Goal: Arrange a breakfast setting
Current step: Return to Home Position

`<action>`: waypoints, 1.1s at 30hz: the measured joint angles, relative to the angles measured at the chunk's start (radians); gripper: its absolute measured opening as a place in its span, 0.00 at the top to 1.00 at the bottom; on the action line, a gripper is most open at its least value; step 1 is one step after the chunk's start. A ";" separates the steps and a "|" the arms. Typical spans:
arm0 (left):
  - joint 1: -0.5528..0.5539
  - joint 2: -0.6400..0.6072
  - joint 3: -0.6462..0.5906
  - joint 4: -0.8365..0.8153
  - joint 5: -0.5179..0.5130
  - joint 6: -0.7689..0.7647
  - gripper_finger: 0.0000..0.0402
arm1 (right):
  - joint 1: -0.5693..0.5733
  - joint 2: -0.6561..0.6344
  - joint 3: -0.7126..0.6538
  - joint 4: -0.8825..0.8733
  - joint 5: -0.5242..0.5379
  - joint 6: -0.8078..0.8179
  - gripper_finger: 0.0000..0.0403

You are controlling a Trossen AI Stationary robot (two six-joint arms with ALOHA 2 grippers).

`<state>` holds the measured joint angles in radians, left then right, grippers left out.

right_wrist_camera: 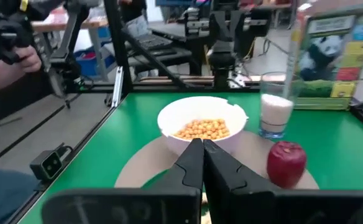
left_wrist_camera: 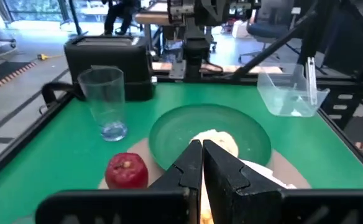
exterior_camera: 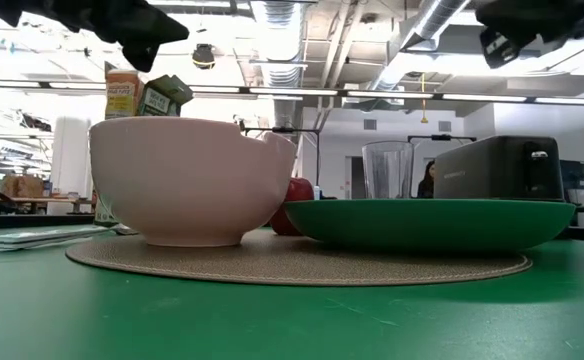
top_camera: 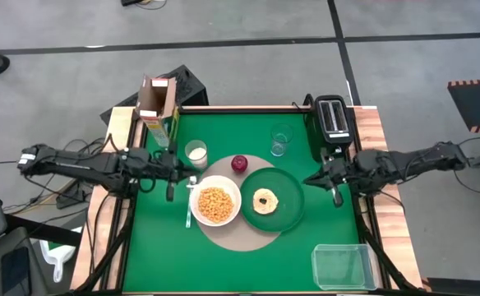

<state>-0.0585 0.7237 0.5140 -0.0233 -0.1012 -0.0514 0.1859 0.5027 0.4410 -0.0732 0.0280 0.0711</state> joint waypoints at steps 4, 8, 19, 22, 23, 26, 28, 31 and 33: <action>0.045 -0.017 0.000 -0.015 0.014 0.014 1.00 | -0.042 -0.117 -0.060 0.002 -0.003 0.007 0.94; 0.065 -0.044 0.000 -0.042 0.016 0.022 1.00 | -0.066 -0.226 -0.108 0.001 -0.003 0.014 0.92; 0.124 -0.357 -0.235 0.038 0.003 -0.053 1.00 | -0.071 -0.502 -0.233 -0.047 -0.001 0.085 0.93; 0.129 -0.434 -0.280 0.040 0.017 -0.068 1.00 | -0.072 -0.500 -0.250 -0.055 0.021 0.087 0.93; 0.129 -0.458 -0.294 0.040 0.016 -0.070 1.00 | -0.075 -0.496 -0.257 -0.036 0.024 0.088 0.92; 0.129 -0.524 -0.330 0.034 0.014 -0.071 1.00 | -0.089 -0.501 -0.282 -0.013 0.024 0.105 0.91; 0.129 -0.564 -0.356 0.035 0.013 -0.072 1.00 | -0.095 -0.500 -0.285 -0.005 0.024 0.108 0.91; 0.129 -0.623 -0.399 0.031 0.011 -0.077 1.00 | -0.098 -0.500 -0.283 -0.005 0.024 0.108 0.92; 0.129 -0.665 -0.434 0.033 0.011 -0.085 1.00 | -0.098 -0.501 -0.283 -0.005 0.024 0.108 0.93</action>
<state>0.0704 0.0589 0.0800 0.0097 -0.0899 -0.1359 0.0879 0.0021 0.1577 -0.0785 0.0521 0.1791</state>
